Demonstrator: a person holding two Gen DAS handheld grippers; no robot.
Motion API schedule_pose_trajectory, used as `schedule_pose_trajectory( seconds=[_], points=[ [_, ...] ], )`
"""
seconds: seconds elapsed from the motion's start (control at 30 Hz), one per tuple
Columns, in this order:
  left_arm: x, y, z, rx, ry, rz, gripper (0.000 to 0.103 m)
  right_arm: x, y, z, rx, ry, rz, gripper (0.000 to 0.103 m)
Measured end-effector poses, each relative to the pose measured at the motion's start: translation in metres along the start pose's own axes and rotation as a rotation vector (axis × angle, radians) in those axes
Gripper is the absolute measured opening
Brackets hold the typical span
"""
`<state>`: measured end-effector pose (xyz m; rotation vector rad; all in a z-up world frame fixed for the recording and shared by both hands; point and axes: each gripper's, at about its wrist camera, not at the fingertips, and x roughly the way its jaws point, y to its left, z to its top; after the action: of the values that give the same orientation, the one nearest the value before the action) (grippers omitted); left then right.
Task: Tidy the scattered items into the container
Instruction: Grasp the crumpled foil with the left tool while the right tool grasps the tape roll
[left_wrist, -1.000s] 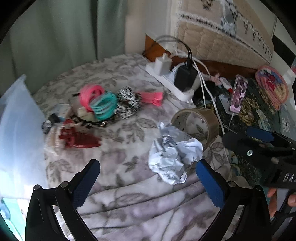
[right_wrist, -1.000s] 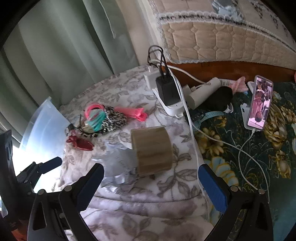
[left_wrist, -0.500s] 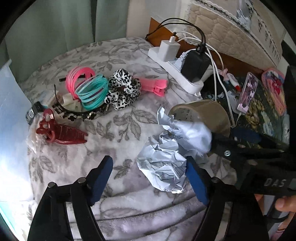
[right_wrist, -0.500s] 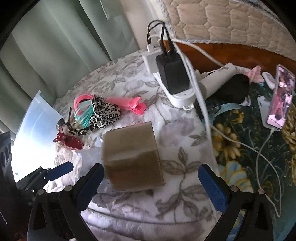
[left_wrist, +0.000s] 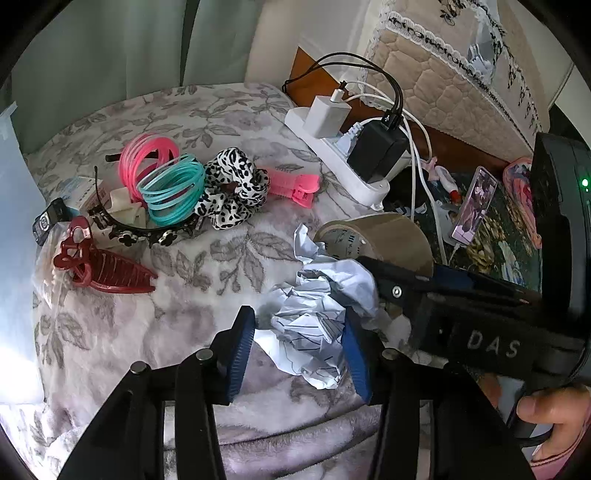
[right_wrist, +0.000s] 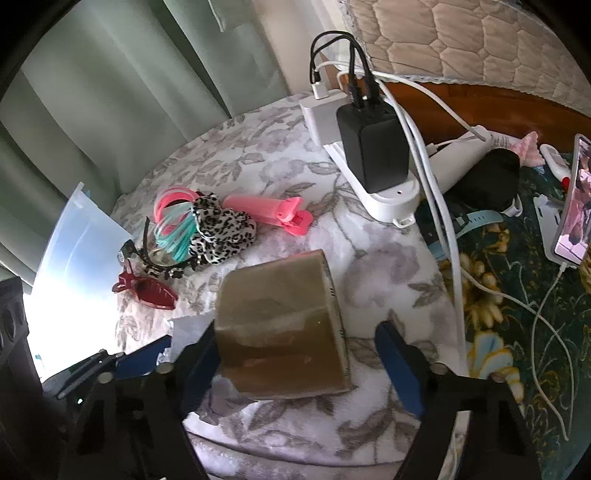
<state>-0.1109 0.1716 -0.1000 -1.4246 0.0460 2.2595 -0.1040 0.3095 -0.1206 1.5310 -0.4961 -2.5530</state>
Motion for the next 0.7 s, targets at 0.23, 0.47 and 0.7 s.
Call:
schedule_pose_trajectory(
  seconds=[0.23, 0.47, 0.7],
  points=[
    [-0.018, 0.017, 0.000, -0.036, -0.061, 0.051, 0.048, -0.009, 0.006, 0.000, -0.016, -0.016, -0.005, 0.061],
    [-0.035, 0.037, -0.001, -0.090, -0.109, 0.068, 0.047, -0.025, 0.006, 0.000, -0.022, -0.034, -0.028, 0.060],
    [-0.055, 0.051, -0.007, -0.139, -0.150, 0.054, 0.047, -0.040, 0.016, 0.000, -0.052, -0.050, -0.043, 0.060]
  ],
)
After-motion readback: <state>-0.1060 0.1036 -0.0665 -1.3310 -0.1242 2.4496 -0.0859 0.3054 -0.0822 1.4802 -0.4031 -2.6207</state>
